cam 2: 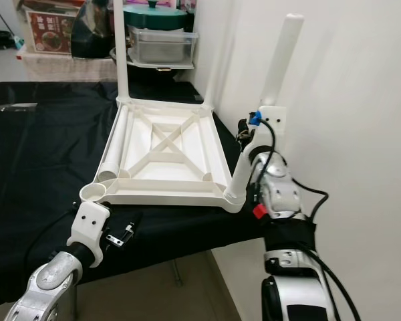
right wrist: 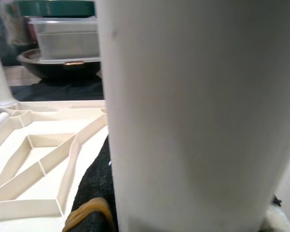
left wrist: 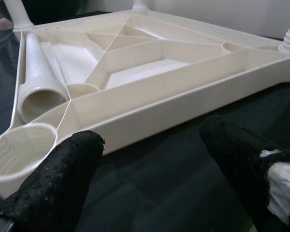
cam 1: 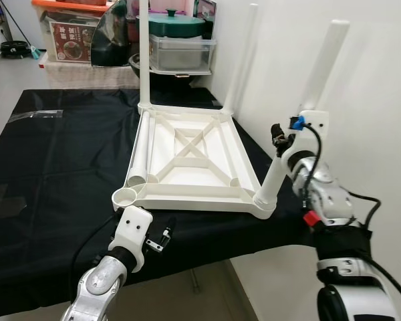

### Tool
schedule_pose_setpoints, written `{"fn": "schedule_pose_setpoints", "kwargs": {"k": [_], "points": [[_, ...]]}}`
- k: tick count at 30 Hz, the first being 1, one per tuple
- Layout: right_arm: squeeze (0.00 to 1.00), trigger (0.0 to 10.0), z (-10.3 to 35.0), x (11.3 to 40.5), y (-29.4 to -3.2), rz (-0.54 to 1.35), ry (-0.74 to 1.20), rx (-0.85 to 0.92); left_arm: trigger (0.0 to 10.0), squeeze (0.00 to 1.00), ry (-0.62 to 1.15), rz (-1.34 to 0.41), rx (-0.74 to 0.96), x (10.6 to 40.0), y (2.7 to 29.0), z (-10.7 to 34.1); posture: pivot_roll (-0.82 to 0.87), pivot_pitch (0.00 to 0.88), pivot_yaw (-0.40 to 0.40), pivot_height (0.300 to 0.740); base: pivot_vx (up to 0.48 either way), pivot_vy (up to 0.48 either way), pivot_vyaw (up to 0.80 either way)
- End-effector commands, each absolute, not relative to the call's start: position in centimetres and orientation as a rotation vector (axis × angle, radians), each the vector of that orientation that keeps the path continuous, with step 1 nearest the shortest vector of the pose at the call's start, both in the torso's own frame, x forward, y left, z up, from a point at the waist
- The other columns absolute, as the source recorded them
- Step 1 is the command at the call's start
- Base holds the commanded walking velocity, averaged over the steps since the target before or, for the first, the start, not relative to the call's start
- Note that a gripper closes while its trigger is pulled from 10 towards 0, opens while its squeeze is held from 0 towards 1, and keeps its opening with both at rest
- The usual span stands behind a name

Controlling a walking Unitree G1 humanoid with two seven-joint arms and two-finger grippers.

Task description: Building children table

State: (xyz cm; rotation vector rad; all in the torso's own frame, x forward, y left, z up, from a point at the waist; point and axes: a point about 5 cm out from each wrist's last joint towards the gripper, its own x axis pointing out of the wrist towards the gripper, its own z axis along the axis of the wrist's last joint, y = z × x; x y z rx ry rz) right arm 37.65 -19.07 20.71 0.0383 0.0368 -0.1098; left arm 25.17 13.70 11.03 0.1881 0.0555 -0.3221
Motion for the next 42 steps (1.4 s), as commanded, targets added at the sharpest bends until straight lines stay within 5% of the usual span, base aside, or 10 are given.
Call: {"fn": "schedule_pose_setpoints", "kwargs": {"k": [1,4,5,8,9,10,11,26,30,42], "points": [[0.00,0.0,15.5,37.0,-18.7,-0.126,0.278,0.020,10.0,0.00,0.051,-0.335,0.200,25.4,13.4,11.1,0.04,0.000,-0.128,0.740,0.000,0.000,0.00],[0.00,0.0,15.5,37.2,-18.3,-0.114,0.280,0.025,10.0,0.00,0.051,-0.335,0.199,25.4,13.4,11.1,0.04,0.000,-0.128,0.740,0.000,0.000,0.00],[0.00,10.0,16.1,37.4,-17.8,-0.091,0.247,0.034,10.0,0.00,0.052,-0.334,0.198,25.4,13.4,11.0,0.03,0.000,-0.131,0.740,0.000,0.000,0.00],[0.44,10.0,17.2,37.5,-17.4,-0.060,0.191,0.027,10.0,0.00,0.054,-0.333,0.197,25.3,13.4,10.9,0.03,0.000,-0.131,0.740,0.000,0.000,0.00],[1.00,10.0,17.8,37.6,-17.6,-0.046,0.159,0.026,10.0,0.00,0.054,-0.333,0.195,25.2,13.3,10.9,0.03,0.000,-0.133,0.740,0.000,0.000,0.00],[1.00,10.0,18.1,37.6,-17.7,-0.039,0.144,0.025,10.0,0.00,0.054,-0.333,0.194,25.2,13.3,10.9,0.03,0.000,-0.133,0.740,0.000,0.000,0.00],[0.00,10.0,18.9,37.7,-17.8,0.005,0.106,0.042,10.0,0.00,0.053,-0.333,0.192,25.2,13.2,10.9,0.03,0.000,-0.133,0.740,0.000,0.000,0.00],[0.00,10.0,22.1,34.6,-16.9,0.795,-0.019,-0.074,10.0,0.00,0.056,-0.330,0.191,25.2,13.2,10.8,0.03,0.000,-0.137,0.740,0.000,0.000,0.00],[0.00,0.0,20.8,35.2,-17.2,0.753,0.046,-0.067,10.0,0.00,0.057,-0.335,0.191,25.0,13.1,10.8,0.04,0.000,-0.137,0.740,0.000,0.000,0.00],[0.00,0.0,16.5,37.6,-23.7,-0.124,0.305,-0.028,10.0,0.00,0.060,-0.335,0.198,25.0,13.3,10.8,0.03,0.000,-0.130,0.740,0.000,0.000,0.00]]}}
